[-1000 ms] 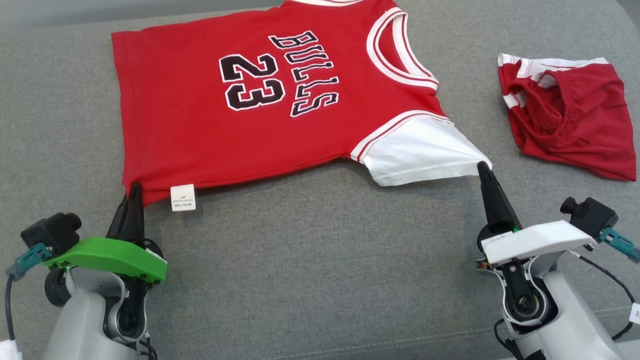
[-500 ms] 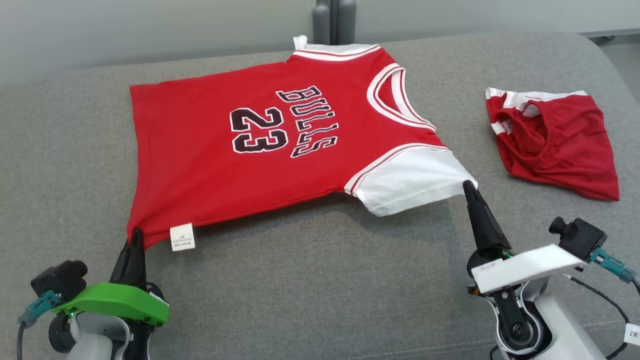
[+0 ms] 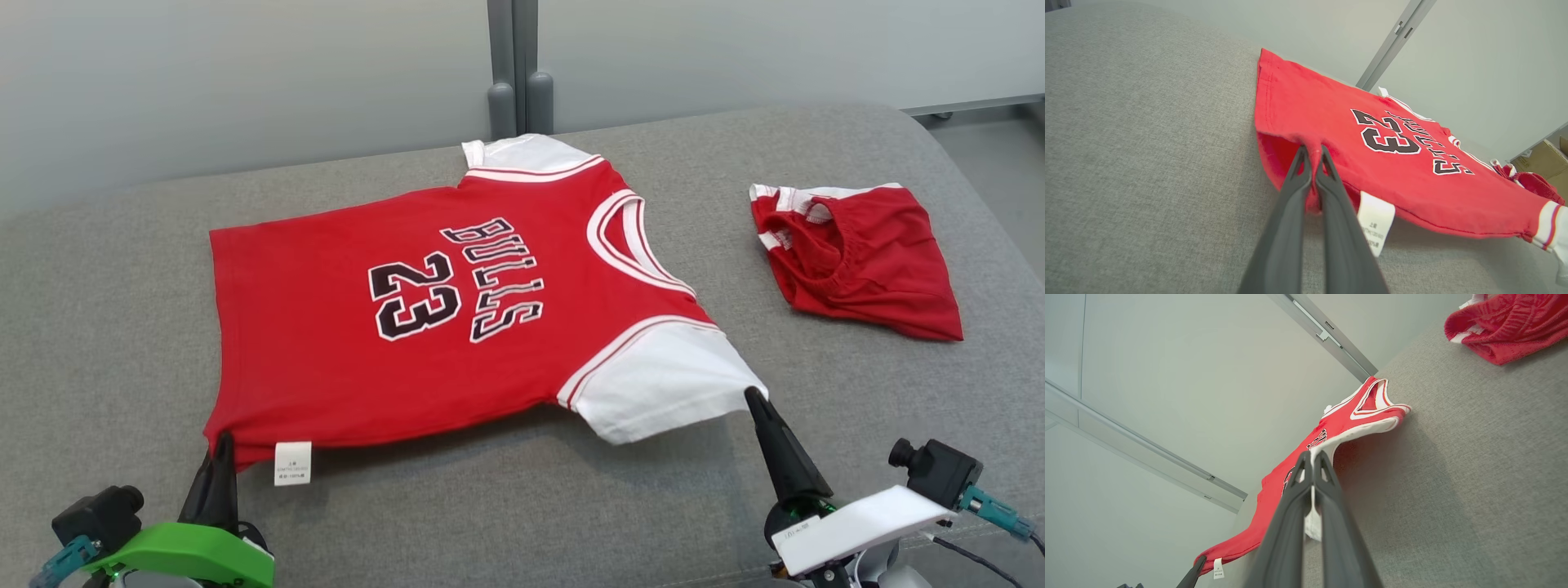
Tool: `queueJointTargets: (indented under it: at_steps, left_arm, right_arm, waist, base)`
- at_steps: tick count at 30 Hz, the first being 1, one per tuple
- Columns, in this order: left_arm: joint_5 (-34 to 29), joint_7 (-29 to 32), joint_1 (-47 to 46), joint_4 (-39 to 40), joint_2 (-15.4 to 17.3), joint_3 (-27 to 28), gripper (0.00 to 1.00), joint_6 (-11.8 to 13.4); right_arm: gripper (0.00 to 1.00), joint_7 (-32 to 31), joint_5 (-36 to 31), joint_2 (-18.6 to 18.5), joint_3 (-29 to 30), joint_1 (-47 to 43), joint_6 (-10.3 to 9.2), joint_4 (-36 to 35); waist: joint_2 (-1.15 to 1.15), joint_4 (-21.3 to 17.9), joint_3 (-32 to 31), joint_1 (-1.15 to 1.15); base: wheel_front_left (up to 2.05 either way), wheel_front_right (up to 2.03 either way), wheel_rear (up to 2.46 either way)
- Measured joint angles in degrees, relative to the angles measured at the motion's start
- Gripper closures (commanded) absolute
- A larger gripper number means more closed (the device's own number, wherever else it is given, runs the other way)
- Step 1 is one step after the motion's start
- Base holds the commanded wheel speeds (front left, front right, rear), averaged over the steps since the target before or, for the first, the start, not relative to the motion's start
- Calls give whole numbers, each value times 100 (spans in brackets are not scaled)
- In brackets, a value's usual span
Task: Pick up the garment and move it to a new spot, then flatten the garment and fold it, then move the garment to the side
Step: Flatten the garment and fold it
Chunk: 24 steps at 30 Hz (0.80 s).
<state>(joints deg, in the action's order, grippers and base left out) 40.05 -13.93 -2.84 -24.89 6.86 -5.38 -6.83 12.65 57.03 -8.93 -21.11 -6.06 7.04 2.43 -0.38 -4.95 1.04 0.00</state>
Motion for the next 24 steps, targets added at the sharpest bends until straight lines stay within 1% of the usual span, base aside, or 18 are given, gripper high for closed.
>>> queueJointTargets:
  at_steps: [5,11,15,19,24]
  left_arm:
    - [11,0,74,131,7,1,100,-5]
    - [64,-31,241,278,73,24,100,-5]
    - [120,-31,433,275,73,4,100,-7]
    - [118,-31,491,191,27,-88,100,-7]
    - [159,-31,519,189,-16,-67,100,-24]
  right_arm:
    - [100,0,23,-60,-86,-214,0,-240]
    - [100,0,104,-223,-113,-398,1,-428]
    - [100,-1,224,-223,-120,-602,1,-389]
    - [100,-9,274,-278,-134,-772,1,-194]
    - [100,-132,368,-313,-334,-953,1,-170]
  waist:
    - [0,10,-16,0]
    - [0,45,3,0]
    - [0,56,14,0]
    - [0,86,16,0]
    - [0,131,14,0]
  base:
    - [0,0,0]
    - [0,0,0]
    - [0,0,0]
    - [0,0,0]
    - [0,0,0]
